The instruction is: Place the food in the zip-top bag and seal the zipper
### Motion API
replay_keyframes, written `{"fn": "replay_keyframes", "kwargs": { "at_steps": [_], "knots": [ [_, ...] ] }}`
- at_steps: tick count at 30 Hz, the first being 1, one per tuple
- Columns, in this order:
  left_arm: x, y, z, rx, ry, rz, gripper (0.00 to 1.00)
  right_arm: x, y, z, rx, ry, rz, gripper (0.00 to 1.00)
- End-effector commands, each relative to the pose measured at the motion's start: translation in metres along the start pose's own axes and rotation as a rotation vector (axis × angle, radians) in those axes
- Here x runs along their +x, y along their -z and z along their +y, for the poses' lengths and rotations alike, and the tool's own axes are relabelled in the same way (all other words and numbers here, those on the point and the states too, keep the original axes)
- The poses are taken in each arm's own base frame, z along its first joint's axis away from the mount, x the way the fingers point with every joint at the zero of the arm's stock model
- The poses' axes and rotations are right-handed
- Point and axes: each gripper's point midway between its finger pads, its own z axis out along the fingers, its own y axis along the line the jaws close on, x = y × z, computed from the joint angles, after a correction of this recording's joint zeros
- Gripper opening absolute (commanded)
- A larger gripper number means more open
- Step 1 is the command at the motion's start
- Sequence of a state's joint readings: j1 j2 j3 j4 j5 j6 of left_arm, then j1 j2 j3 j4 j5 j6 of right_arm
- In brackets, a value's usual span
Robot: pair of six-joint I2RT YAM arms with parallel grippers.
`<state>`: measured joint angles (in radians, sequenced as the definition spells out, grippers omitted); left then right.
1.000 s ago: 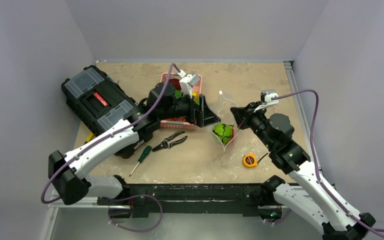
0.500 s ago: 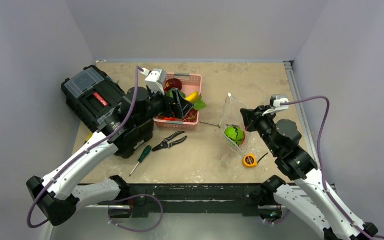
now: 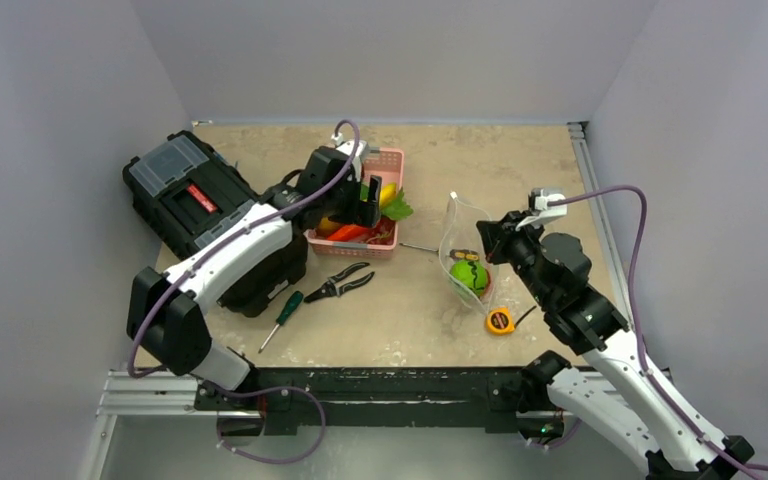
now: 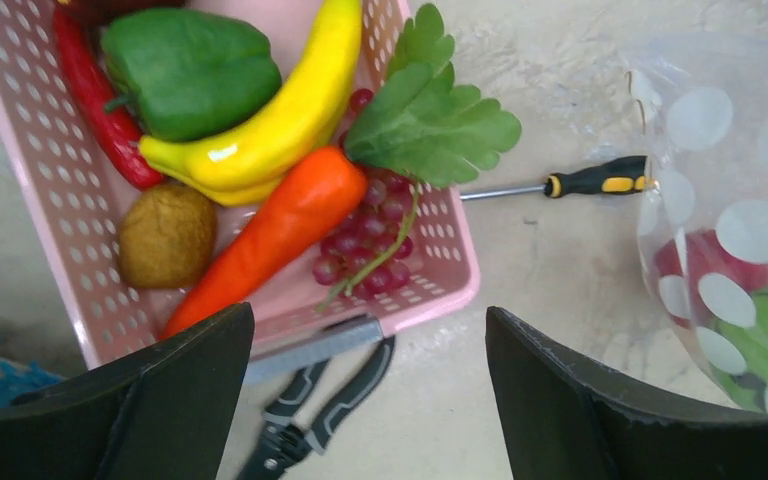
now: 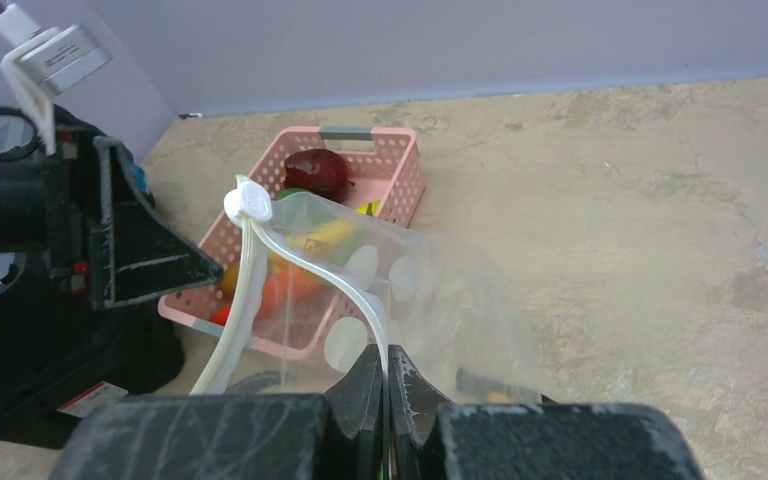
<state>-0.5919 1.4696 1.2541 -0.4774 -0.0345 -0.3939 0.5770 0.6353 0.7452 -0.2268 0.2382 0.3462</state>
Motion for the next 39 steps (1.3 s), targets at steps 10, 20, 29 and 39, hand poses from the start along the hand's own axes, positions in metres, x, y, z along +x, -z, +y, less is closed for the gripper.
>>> {"fn": "replay_keyframes", "kwargs": {
  "at_steps": [10,20,29,39],
  "knots": [
    [-0.079,-0.075,0.03,-0.117,-0.016,-0.017,0.78,-0.01,0.002,0.01,-0.054,0.005,-0.039,0.0],
    [-0.081,-0.12,0.083,-0.378,0.317,-0.032,0.86,-0.009,0.002,0.009,-0.051,0.006,-0.034,0.0],
    [-0.054,-0.154,0.114,-0.533,0.445,0.045,0.9,-0.006,-0.001,0.009,-0.049,0.007,-0.027,0.0],
    [-0.022,-0.176,0.127,-0.545,0.48,0.134,0.88,-0.003,-0.006,0.009,-0.043,0.011,-0.017,0.0]
  ]
}}
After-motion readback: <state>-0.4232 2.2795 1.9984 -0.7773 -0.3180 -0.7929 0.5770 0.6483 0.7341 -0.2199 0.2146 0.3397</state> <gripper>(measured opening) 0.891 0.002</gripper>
